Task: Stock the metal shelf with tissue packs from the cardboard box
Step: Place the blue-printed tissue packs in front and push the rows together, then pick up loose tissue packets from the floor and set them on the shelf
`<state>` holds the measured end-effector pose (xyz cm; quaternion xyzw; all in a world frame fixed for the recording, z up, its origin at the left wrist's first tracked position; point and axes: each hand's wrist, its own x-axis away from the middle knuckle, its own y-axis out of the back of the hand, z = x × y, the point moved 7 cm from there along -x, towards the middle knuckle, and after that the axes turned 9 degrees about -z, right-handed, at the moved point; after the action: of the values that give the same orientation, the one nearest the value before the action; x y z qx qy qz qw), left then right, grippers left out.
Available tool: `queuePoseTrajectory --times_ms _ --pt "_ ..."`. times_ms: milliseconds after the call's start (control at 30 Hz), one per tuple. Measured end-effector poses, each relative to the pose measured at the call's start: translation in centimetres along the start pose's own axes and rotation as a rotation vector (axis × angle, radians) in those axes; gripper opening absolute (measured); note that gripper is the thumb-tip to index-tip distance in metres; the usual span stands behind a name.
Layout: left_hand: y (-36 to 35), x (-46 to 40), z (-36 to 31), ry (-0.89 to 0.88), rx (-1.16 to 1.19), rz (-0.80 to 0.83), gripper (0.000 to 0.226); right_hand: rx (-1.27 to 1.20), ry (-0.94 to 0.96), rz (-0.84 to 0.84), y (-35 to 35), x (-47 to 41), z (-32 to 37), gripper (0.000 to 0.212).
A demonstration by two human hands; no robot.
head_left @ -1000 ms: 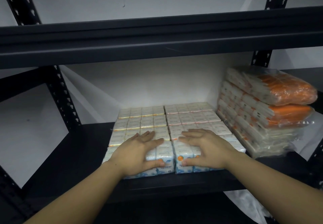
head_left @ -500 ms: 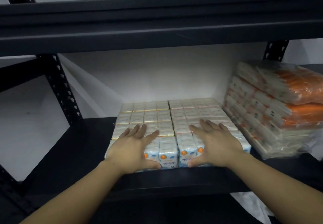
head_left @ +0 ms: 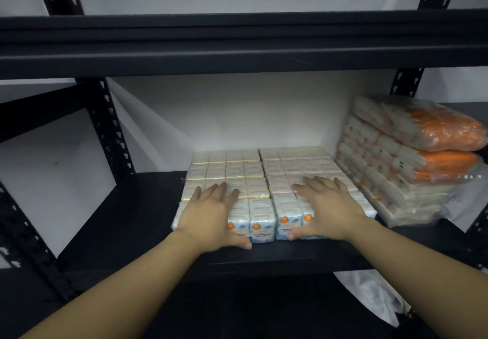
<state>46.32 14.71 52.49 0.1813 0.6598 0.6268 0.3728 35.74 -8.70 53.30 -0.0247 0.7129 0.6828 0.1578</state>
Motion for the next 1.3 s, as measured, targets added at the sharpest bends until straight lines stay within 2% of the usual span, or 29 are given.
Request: queuePoseTrajectory --times_ms 100,200,333,400,500,700,833,1100,1300 --pt "0.5 0.8 0.2 -0.037 0.044 -0.021 0.131 0.026 -0.013 -0.05 0.4 0.9 0.5 0.133" --pt "1.4 1.8 0.0 -0.079 0.103 -0.091 0.114 0.014 -0.046 -0.11 0.8 2.1 1.6 0.124" --pt "2.4 5.6 -0.9 -0.188 0.308 -0.302 0.08 -0.073 -0.034 -0.373 1.3 6.0 4.9 0.089" --pt "1.7 8.2 -1.5 -0.258 0.4 -0.361 0.07 -0.131 -0.004 -0.521 1.0 8.9 7.0 0.07" --pt "-0.3 11.9 -2.2 -0.291 0.472 -0.382 0.068 -0.164 0.009 -0.562 -1.1 13.1 9.5 0.064" --pt "-6.8 18.7 -3.8 -0.23 0.528 -0.197 0.074 -0.267 -0.061 -0.32 -8.3 19.4 11.8 0.07" --pt "-13.4 23.8 -4.1 -0.104 0.511 -0.046 0.077 -0.359 -0.111 -0.186 -14.5 23.5 12.4 0.071" --pt "-32.3 38.9 -3.6 0.256 0.537 0.338 0.084 -0.537 -0.278 0.128 -32.9 36.2 15.4 0.076" --pt "-44.6 46.7 -5.1 0.33 0.541 0.549 0.076 -0.506 -0.421 0.328 -47.0 44.0 17.4 0.08"
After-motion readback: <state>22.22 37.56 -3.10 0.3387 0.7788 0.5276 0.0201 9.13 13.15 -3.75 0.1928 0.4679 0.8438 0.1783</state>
